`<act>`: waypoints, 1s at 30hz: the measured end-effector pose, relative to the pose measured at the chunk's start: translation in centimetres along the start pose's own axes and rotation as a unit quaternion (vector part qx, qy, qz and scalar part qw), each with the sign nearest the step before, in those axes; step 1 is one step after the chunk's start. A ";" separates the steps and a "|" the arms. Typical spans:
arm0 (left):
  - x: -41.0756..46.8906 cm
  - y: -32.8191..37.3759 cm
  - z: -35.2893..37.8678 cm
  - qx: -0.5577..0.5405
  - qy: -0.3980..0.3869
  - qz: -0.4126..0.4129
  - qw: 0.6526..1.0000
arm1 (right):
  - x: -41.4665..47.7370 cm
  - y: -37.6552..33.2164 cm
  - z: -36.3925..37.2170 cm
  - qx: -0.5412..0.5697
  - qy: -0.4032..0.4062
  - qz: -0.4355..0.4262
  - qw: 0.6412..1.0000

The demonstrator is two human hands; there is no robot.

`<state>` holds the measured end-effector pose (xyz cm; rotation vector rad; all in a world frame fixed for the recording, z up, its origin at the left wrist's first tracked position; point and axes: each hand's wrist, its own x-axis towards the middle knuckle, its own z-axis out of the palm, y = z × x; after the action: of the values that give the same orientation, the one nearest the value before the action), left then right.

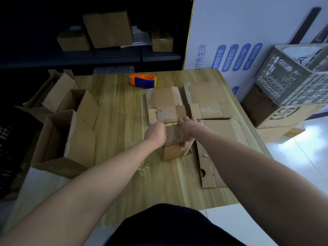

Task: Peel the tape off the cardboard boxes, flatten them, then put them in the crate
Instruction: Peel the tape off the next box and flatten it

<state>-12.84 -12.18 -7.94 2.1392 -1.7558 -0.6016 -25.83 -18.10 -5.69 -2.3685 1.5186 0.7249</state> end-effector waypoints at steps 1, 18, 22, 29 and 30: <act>0.0 0.0 0.0 0.014 -0.013 0.018 1.000 | -0.1 0.0 0.0 0.001 0.001 0.000 1.000; -0.2 0.2 0.4 0.081 0.002 0.061 0.995 | -0.7 -0.1 0.1 0.014 0.002 0.009 1.000; -0.2 -1.2 0.3 0.052 -0.037 0.137 0.989 | -0.6 0.0 0.3 0.013 0.001 0.004 1.000; -0.7 -3.0 0.3 -0.174 -0.074 0.076 0.979 | -0.3 0.0 0.2 0.012 0.005 -0.007 1.000; -0.7 -2.9 0.1 -0.197 -0.077 0.064 0.975 | -0.3 -0.1 0.1 0.010 0.004 -0.006 1.000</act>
<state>-10.58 -10.96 -9.38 1.7363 -1.6646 -1.0095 -25.91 -17.77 -5.66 -2.3662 1.5060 0.6952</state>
